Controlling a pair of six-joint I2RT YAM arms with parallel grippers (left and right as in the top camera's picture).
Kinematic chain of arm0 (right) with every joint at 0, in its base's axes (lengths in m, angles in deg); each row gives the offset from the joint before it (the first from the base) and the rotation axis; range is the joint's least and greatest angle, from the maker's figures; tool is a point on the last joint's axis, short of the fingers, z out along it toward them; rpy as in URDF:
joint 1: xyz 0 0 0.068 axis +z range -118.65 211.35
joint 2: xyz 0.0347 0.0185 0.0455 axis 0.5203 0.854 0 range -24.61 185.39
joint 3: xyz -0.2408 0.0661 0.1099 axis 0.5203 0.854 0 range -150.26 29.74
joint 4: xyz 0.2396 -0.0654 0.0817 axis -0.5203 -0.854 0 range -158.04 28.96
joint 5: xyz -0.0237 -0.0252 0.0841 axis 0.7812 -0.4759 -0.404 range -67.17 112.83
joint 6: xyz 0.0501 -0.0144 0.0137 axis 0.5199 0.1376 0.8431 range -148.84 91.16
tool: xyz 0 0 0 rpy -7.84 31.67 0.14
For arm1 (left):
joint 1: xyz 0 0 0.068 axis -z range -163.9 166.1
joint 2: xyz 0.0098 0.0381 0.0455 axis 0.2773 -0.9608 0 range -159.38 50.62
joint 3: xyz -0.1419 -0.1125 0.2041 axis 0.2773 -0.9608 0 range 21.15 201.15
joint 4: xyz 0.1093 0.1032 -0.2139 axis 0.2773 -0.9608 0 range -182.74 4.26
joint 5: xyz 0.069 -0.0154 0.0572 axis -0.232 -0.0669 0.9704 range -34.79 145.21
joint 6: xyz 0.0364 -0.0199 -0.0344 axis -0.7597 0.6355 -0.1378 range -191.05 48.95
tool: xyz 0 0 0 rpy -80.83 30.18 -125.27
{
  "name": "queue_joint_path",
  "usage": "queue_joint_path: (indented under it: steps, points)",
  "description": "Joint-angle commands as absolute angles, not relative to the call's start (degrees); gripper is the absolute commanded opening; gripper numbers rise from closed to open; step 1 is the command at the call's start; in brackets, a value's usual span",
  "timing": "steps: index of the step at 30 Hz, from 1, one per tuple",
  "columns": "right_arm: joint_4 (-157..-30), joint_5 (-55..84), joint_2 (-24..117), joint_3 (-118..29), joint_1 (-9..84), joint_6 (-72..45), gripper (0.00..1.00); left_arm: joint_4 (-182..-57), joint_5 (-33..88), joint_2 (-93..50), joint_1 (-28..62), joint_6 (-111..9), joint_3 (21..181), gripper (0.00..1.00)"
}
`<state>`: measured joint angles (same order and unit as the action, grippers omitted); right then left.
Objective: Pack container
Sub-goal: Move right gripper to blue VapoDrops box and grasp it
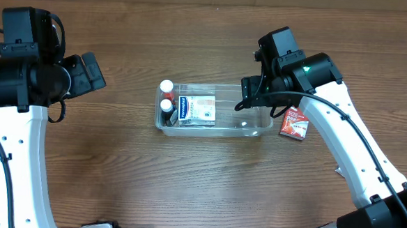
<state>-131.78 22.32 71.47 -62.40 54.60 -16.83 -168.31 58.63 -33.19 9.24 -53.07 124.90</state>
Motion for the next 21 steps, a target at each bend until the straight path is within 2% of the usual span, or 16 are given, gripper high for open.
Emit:
queue_joint_path:
  steps: [1, 7, 10, 12, 16, 21]
  points:
    - [-132.02, 23.28, 70.74, -62.53, 54.42, -16.76, 0.78, -168.24, 58.37, -33.39, 8.98, -53.99, 124.48, 1.00]
    - [-132.96, 29.68, 66.13, -62.64, 48.54, -4.13, 0.84, -168.24, 58.37, -33.39, 8.98, -54.38, 124.48, 1.00]
    - [-136.48, 29.49, 61.04, -62.64, 38.01, 3.32, 0.90, -168.24, 58.37, -33.39, 8.98, -54.41, 124.48, 1.00]
    - [-139.34, 28.06, 57.94, -62.62, 29.55, 5.58, 1.00, -168.22, 58.37, -33.39, 8.98, -54.41, 124.48, 1.00]
    - [-143.45, 25.73, 56.14, -62.12, 14.40, 5.23, 1.00, -168.18, 58.34, -33.39, 8.98, -54.38, 124.48, 1.00]
    - [-139.84, 25.73, 56.69, -53.04, 2.93, 1.55, 1.00, -168.02, 58.34, -33.39, 8.98, -54.38, 124.48, 1.00]
